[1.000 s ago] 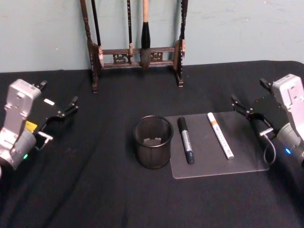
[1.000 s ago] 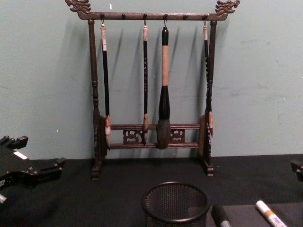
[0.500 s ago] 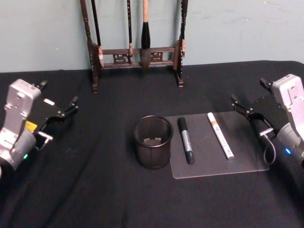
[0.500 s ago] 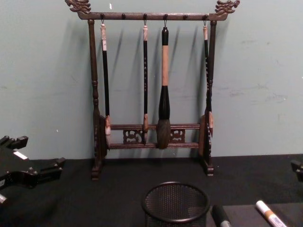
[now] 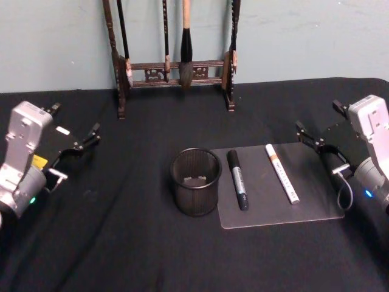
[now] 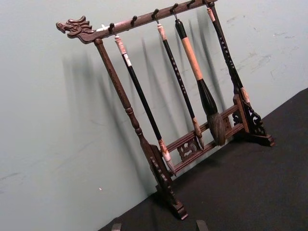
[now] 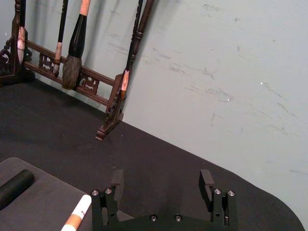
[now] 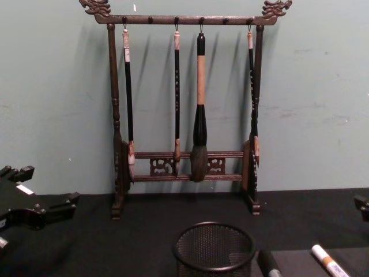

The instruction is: Pick up the water-based marker from the table and place it into the pen holder.

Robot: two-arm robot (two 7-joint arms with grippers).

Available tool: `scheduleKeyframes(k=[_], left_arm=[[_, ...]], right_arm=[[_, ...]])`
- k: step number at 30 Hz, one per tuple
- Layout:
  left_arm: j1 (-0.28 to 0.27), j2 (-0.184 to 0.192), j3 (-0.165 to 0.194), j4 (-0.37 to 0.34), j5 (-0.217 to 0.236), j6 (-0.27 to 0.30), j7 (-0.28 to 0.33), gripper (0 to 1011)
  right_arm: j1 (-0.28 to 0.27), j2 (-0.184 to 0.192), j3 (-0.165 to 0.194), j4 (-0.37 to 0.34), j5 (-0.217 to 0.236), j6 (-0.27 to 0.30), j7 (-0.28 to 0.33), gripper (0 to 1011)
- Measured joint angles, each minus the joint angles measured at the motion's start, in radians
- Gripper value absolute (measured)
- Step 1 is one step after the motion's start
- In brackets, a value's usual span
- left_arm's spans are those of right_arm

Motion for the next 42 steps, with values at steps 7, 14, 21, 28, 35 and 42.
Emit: scheduleKeyframes(k=[7, 14, 21, 28, 35, 42], left_arm=[[0.000, 0.000, 0.000, 0.000, 0.000, 0.000, 0.000, 1001], [0.000, 0.000, 0.000, 0.000, 0.000, 0.000, 0.000, 1001], [0.000, 0.000, 0.000, 0.000, 0.000, 0.000, 0.000, 1001], [0.000, 0.000, 0.000, 0.000, 0.000, 0.000, 0.000, 1001], [0.000, 0.000, 0.000, 0.000, 0.000, 0.000, 0.000, 1001], [0.000, 0.000, 0.000, 0.000, 0.000, 0.000, 0.000, 1001]], right_arm=[[0.000, -0.001, 0.002, 0.000, 0.000, 0.000, 0.003, 1000], [-0.001, -0.020, 0.029, 0.004, 0.045, 0.036, 0.065, 1000], [0.011, -0.035, 0.044, -0.001, 0.100, 0.116, 0.132, 1000], [0.033, -0.052, 0.046, -0.009, 0.140, 0.239, 0.201, 1000], [0.061, -0.079, 0.040, -0.010, 0.152, 0.354, 0.231, 1000], [0.082, -0.106, 0.030, -0.011, 0.141, 0.452, 0.230, 1000]])
